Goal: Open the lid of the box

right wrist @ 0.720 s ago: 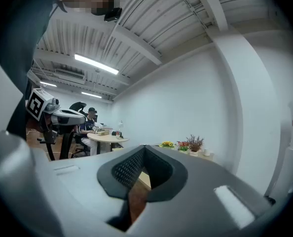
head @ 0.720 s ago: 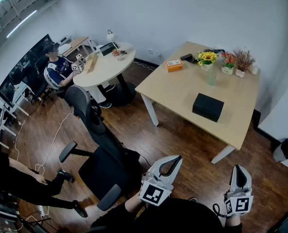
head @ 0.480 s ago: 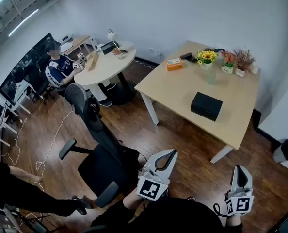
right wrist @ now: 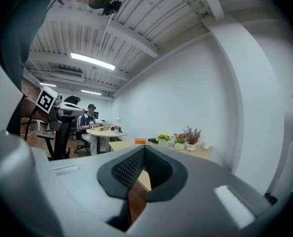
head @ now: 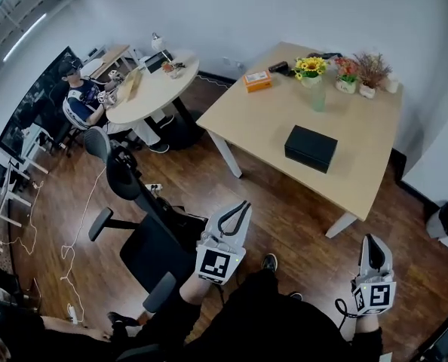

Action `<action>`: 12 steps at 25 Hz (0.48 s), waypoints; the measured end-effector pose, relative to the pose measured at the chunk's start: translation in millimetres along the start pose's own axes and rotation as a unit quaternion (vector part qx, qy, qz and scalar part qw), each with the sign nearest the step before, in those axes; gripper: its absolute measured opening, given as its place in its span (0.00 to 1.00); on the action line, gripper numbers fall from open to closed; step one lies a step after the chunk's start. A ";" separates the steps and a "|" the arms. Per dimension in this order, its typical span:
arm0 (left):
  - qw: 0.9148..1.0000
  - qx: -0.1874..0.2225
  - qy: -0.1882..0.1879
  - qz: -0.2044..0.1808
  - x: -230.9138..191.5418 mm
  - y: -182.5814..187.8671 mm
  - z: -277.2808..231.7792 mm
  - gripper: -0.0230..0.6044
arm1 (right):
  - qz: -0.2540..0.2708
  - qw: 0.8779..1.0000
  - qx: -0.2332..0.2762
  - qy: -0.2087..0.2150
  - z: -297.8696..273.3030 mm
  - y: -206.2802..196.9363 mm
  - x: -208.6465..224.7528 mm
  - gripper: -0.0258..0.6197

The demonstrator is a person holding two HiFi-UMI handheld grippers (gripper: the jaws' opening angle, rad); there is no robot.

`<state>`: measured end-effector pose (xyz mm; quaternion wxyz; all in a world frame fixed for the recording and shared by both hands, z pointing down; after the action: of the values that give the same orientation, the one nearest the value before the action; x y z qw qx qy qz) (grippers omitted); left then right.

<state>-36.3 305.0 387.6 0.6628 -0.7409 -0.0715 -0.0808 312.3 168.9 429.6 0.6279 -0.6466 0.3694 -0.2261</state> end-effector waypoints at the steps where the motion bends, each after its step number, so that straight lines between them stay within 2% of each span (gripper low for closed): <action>1: 1.000 -0.006 -0.007 0.003 -5.7 -5.9 -11.9 0.05 | -0.001 1.000 -0.006 -0.005 -5.6 -3.2 3.6 0.04; 3: 0.999 -0.022 -0.028 0.016 -19.3 -21.8 -36.1 0.11 | 0.001 1.000 -0.018 -0.013 -20.7 -9.7 5.7 0.04; 5: 0.998 -0.041 -0.049 0.028 -36.6 -42.4 -61.7 0.24 | 0.004 0.999 -0.030 -0.016 -42.7 -17.3 3.9 0.04; 6: 0.997 -0.047 -0.056 0.031 -47.4 -53.3 -76.1 0.27 | 0.005 0.999 -0.032 -0.016 -57.6 -21.6 3.4 0.04; 9: 0.995 -0.056 -0.078 0.040 -86.3 -82.9 -136.4 0.31 | 0.003 1.000 -0.022 -0.017 -120.3 -30.9 10.3 0.07; 12: 0.983 -0.081 -0.148 0.071 -110.8 -106.8 -221.6 0.40 | -0.021 0.998 -0.044 -0.049 -178.4 -29.0 24.1 0.19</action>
<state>-172.8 96.8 491.5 0.5868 -0.7992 -0.1093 0.0716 198.0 33.6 473.4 0.6110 -0.6919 0.3339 -0.1908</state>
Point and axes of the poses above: the fingertips, and each gripper's own axes: z backward along the fingers, x to its right, y out of its top, the point moved 8 cm from there along z, backward along the fingers, and after that the axes turned 6 degrees about z, right-handed, at the moved point
